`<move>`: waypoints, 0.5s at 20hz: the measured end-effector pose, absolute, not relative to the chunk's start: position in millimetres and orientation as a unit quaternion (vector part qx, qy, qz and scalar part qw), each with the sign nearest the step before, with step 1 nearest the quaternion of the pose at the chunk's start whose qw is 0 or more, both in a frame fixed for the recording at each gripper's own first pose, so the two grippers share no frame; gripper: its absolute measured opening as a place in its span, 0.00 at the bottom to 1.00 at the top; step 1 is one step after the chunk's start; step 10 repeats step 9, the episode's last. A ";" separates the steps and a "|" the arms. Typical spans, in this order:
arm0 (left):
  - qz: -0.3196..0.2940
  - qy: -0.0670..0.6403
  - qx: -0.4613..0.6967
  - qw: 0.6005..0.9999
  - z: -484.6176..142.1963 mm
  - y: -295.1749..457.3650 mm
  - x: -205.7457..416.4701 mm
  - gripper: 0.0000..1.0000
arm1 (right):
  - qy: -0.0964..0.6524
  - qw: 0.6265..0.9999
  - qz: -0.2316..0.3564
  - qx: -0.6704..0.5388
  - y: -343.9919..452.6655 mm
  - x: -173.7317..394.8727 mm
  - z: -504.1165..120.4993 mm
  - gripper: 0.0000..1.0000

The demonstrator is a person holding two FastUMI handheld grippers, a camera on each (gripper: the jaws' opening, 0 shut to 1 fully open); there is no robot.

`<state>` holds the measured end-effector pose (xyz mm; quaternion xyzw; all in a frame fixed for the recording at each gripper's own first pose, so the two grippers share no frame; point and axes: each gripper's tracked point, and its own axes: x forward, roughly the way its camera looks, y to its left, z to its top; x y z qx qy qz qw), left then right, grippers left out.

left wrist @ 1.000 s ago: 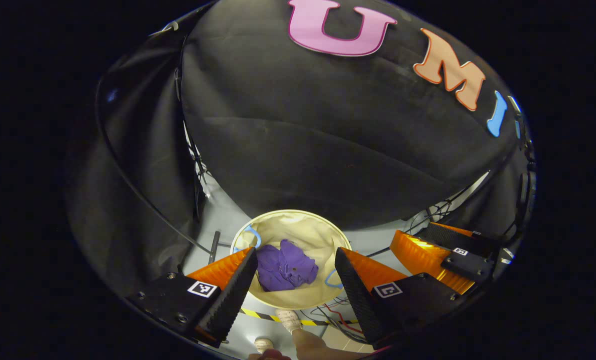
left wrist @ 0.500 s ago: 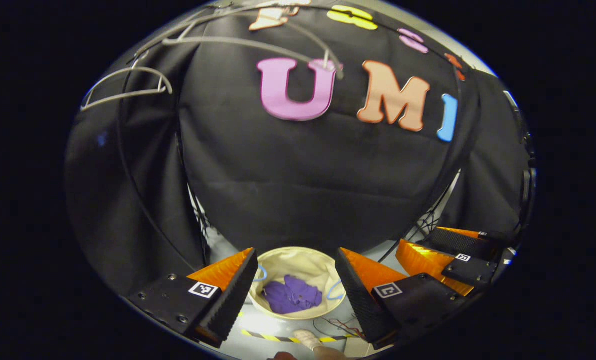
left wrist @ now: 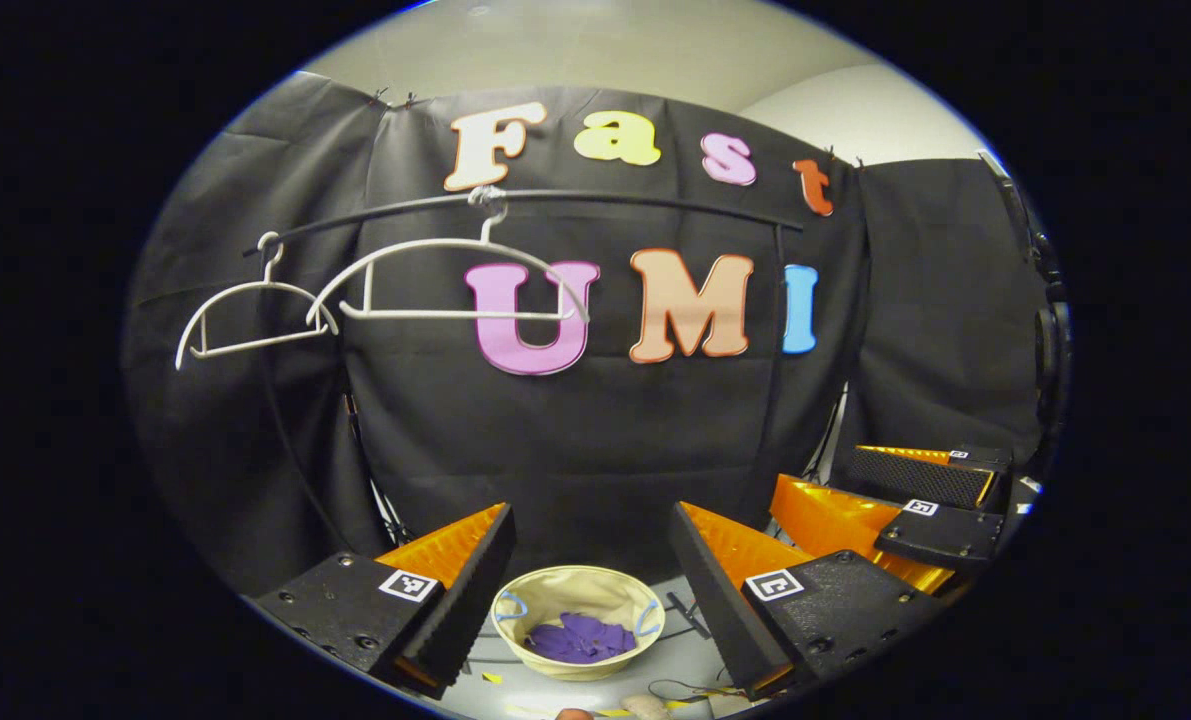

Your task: Grasp the clothes on the hanger with both hands and then place them into the laundry hamper below.

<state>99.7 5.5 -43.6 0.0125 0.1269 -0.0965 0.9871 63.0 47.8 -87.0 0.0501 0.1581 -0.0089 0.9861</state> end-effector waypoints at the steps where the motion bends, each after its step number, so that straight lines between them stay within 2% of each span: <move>1: -0.102 0.120 0.009 0.987 -29.6 3.2 93.0 0.96 | 0.150 0.987 -0.013 0.050 45.5 55.2 -76.3 0.99; 2: -0.106 0.116 0.009 0.988 -18.9 0.8 87.8 0.93 | 0.142 0.988 -0.016 0.050 42.9 47.7 -65.7 0.93; 8: -0.106 0.071 -0.001 0.992 31.0 -14.6 66.2 0.92 | 0.093 0.993 -0.038 0.062 19.8 7.5 -16.8 0.92; 9: -0.105 0.064 -0.001 0.992 36.5 -16.1 65.0 0.96 | 0.085 0.994 -0.042 0.061 13.3 2.9 -12.7 0.98; 10: -0.105 0.064 -0.001 0.992 36.5 -16.1 65.0 0.96 | 0.085 0.994 -0.042 0.061 13.3 2.9 -12.7 0.98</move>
